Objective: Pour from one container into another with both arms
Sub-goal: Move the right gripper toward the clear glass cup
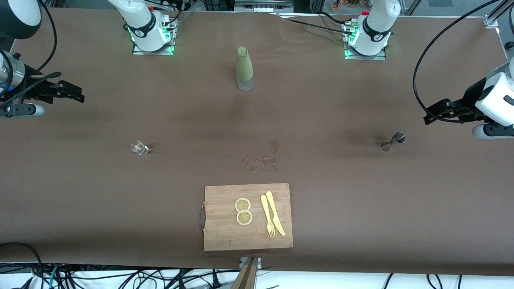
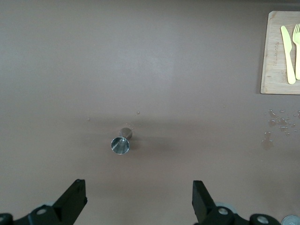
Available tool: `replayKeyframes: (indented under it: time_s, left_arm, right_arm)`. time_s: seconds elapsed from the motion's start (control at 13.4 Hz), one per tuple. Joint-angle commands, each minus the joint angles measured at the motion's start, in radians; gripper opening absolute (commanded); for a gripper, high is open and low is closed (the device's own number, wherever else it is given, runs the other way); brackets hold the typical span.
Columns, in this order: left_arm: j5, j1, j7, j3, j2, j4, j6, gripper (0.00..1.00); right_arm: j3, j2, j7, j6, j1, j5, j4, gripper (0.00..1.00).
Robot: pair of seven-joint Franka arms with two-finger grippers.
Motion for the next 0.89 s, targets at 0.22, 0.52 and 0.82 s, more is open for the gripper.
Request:
replayKeyframes:
  time_s: [0.22,0.52,0.82]
  left_arm:
    - [-0.041,0.032,0.002,0.003,0.019,0.028,0.001,1.00]
    - [-0.047,0.083,0.003,0.003,0.013,0.028,-0.002,1.00]
    - [-0.079,0.162,0.041,0.005,0.005,0.025,-0.013,1.00]
  right_arm:
    - [-0.143,0.080,-0.386,-0.097,-0.010,0.179,0.032,1.00]
    - [-0.179,0.163,-0.714,-0.086,-0.041,0.313,0.031,1.00]
    - [-0.179,0.282,-1.056,-0.071,-0.110,0.451,0.032,1.00]
